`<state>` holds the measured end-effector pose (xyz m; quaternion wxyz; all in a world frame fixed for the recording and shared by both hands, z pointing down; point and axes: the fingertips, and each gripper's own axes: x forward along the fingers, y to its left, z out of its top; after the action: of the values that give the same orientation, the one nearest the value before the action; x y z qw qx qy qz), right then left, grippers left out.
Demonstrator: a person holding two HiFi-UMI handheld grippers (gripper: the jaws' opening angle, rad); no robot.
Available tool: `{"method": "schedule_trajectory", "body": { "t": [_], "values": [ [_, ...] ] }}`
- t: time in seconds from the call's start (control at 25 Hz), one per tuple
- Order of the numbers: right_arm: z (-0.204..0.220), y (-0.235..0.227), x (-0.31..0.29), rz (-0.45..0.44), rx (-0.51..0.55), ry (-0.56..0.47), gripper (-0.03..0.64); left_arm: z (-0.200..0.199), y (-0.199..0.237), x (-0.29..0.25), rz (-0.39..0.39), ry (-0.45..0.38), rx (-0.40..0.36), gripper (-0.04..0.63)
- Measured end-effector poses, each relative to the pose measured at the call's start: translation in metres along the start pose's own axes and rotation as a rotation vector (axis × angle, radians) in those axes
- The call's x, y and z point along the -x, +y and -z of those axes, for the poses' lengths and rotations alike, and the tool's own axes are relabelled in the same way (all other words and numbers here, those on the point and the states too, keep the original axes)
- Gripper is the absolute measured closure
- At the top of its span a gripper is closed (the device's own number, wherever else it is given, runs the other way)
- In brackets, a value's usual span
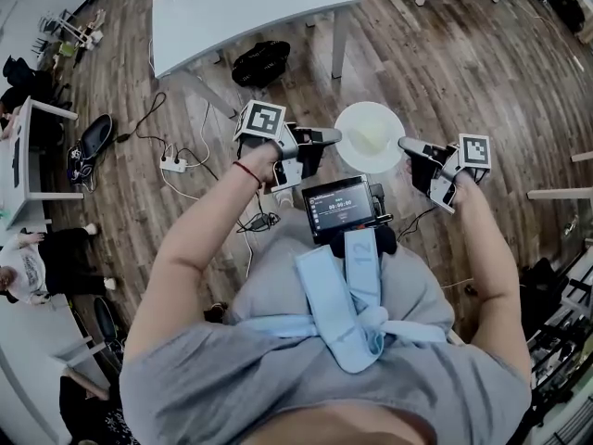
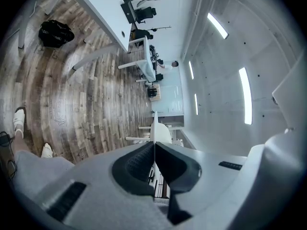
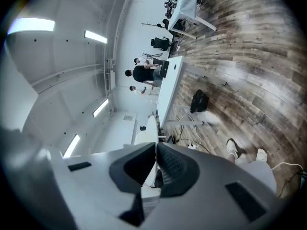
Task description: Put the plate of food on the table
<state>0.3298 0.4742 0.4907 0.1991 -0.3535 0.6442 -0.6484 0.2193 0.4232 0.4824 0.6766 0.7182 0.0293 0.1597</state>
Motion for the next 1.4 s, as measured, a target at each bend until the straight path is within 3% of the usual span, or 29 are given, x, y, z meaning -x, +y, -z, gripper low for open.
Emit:
{"method": "schedule_trajectory", "body": {
  "t": [0.24, 0.8, 1.08, 1.4],
  "values": [
    [-0.005, 0.001, -0.006, 0.003, -0.004, 0.013, 0.581, -0.006, 0.005, 0.003, -0.003, -0.012, 0.020, 0.571],
    [-0.035, 0.026, -0.078, 0.042, -0.027, 0.035, 0.581, -0.070, -0.003, 0.055, 0.043, -0.018, 0.034, 0.571],
    [-0.068, 0.057, -0.168, 0.050, -0.031, 0.044, 0.581, -0.144, -0.002, 0.122, 0.051, -0.030, 0.057, 0.571],
    [-0.071, 0.057, -0.175, 0.041, -0.009, 0.054, 0.581, -0.150, -0.004, 0.126, 0.066, -0.050, 0.018, 0.571]
  ]
}}
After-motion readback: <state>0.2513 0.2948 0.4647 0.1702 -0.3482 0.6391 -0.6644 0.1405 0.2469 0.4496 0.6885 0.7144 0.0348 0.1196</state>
